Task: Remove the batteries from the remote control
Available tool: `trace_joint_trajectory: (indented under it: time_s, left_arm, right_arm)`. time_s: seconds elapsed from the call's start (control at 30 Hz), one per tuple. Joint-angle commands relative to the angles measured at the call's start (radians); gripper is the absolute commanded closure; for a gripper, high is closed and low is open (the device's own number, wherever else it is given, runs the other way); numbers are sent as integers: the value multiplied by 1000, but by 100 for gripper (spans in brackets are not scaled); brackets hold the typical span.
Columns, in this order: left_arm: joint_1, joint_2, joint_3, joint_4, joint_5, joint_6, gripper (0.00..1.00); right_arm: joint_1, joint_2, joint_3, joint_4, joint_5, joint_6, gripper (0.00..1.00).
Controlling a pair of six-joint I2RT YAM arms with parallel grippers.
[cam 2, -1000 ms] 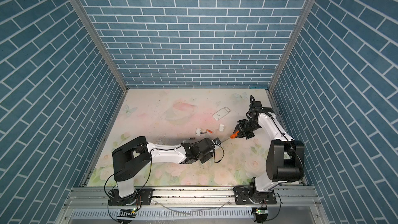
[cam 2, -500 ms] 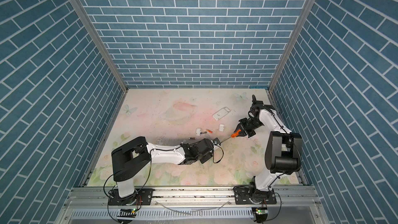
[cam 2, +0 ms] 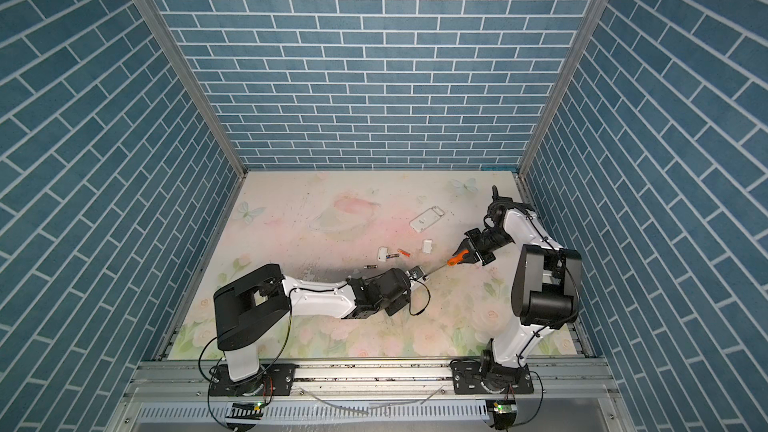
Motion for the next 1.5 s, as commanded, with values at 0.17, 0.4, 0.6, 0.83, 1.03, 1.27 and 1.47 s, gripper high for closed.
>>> trace_joint_trajectory:
  time_s: [0.17,0.4,0.6,0.83,1.03,1.27,1.47]
  left_arm:
    - [-22,117,-82,-164,101,70,76]
    - [-21,123,-77,-173,100,67,76]
    - [-21,125,-74,-180,97,63,76]
    - [-21,108,-76,-181,99,71,76]
    - [-32,98,-64,-190,99,71,76]
    - [-37,111,-60,-186,93,71,76]
    - [-36,114,-58,-191,84,77,76]
  right_arm:
    - [-1,40,-21,26,52,-43,100]
    - [-48,8,-23,30,25,-29,100]
    - [-54,-33,-25,47,-4,5,100]
    - [-54,-103,-37,54,35,6,100]
    - [-49,-174,-98,94,31,62,100]
    - [-41,-187,-68,45,58,23,100]
    - [-16,-190,-12,7,65,16,100]
